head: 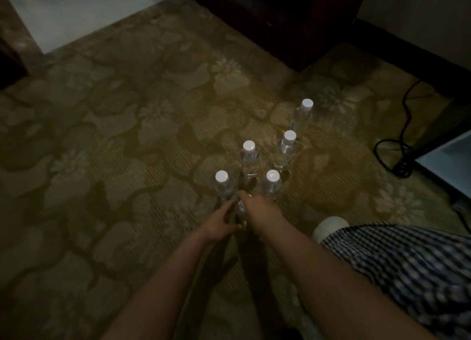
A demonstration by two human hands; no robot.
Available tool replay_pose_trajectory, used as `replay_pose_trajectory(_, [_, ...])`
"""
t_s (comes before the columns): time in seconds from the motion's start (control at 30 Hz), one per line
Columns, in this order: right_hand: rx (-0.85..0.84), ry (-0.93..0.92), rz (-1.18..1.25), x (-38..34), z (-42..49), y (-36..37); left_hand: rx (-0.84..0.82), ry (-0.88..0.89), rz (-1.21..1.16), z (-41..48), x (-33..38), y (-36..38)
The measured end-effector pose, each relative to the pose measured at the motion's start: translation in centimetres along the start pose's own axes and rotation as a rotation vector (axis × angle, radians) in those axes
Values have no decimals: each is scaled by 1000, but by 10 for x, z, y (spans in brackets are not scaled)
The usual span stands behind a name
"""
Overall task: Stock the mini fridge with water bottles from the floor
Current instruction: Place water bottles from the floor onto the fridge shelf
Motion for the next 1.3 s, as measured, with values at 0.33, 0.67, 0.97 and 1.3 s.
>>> replay_pose_trajectory(0.33, [87, -52, 157, 6, -14, -13, -9, -11, -131, -2, -19, 20])
replay_pose_trajectory(0.67, [-69, -169, 99, -33, -36, -70, 199, 103, -416, -30, 13, 20])
replay_pose_trajectory(0.97, [157, -103, 241, 5, -104, -182, 122, 331, -290, -52, 142, 15])
replay_pose_trajectory(1.3, [472, -97, 254, 74, -198, -274, -14, 484, -190, -86, 281, 51])
Point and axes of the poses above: each hand's wrist, its own z-axis towards the middle knuckle, its own y-axis out of the palm, x = y × z, the point moved 10 cm from there along z, towards the middle knuckle, and after that the axes turned 6 degrees about -y, right-handed, at the moved point
